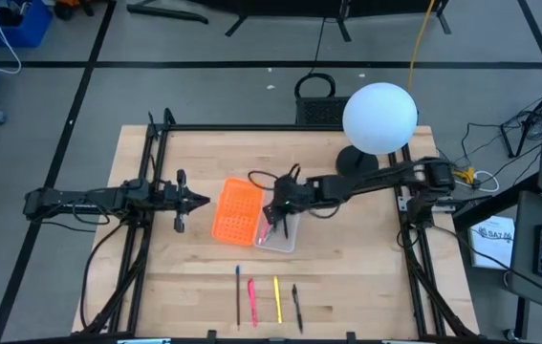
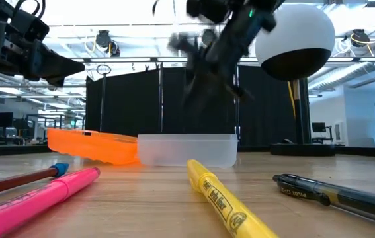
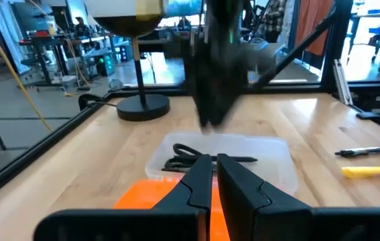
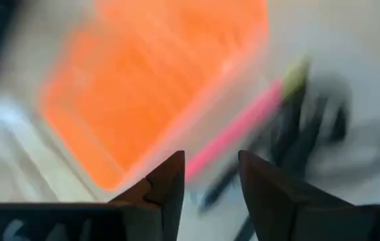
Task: Pick & place school supplies into a supply box
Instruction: Put the brown pencil into the supply box
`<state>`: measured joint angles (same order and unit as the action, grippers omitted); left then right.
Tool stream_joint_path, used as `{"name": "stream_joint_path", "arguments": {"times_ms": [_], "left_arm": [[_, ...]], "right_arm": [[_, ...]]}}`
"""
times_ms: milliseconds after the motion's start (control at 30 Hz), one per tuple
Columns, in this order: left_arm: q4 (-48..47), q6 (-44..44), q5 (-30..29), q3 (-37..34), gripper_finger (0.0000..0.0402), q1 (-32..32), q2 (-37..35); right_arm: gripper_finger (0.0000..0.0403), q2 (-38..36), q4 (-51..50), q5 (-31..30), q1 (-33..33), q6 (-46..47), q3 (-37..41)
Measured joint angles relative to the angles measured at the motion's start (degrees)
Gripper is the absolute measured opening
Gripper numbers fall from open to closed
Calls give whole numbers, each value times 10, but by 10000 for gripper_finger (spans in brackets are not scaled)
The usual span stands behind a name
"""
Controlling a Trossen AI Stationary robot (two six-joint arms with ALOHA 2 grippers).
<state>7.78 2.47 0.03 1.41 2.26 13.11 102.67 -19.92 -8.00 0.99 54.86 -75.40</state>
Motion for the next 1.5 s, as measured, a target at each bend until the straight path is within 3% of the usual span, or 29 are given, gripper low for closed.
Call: {"name": "stream_joint_path", "arguments": {"times_ms": [167, 367, 467, 633, 833, 1033, 1233, 1500], "left_arm": [[-12, 8, 2, 0, 31, 0, 0], [-12, 47, 0, 0, 31, 0, 0], [-8, 73, -1, 0, 31, 0, 0], [10, 105, -1, 0, 31, 0, 0], [-16, 94, -1, 0, 31, 0, 0], [-18, 44, -6, 0, 31, 0, 0], [-17, -16, -7, 0, 31, 0, 0], [-18, -70, -50, 0, 31, 0, 0]], "right_arm": [[121, -101, -8, -96, 31, -295, -1], [91, -188, -23, -87, 79, -515, 2], [61, -231, -1, -88, 99, -593, 40], [5, -336, 61, -92, 95, -629, 145], [3, -476, 67, -84, 91, -583, 267], [1, -588, 159, -68, 95, -589, 420], [1, -655, 248, -6, 95, -637, 547], [0, -721, 296, 22, 95, -661, 616]]}}
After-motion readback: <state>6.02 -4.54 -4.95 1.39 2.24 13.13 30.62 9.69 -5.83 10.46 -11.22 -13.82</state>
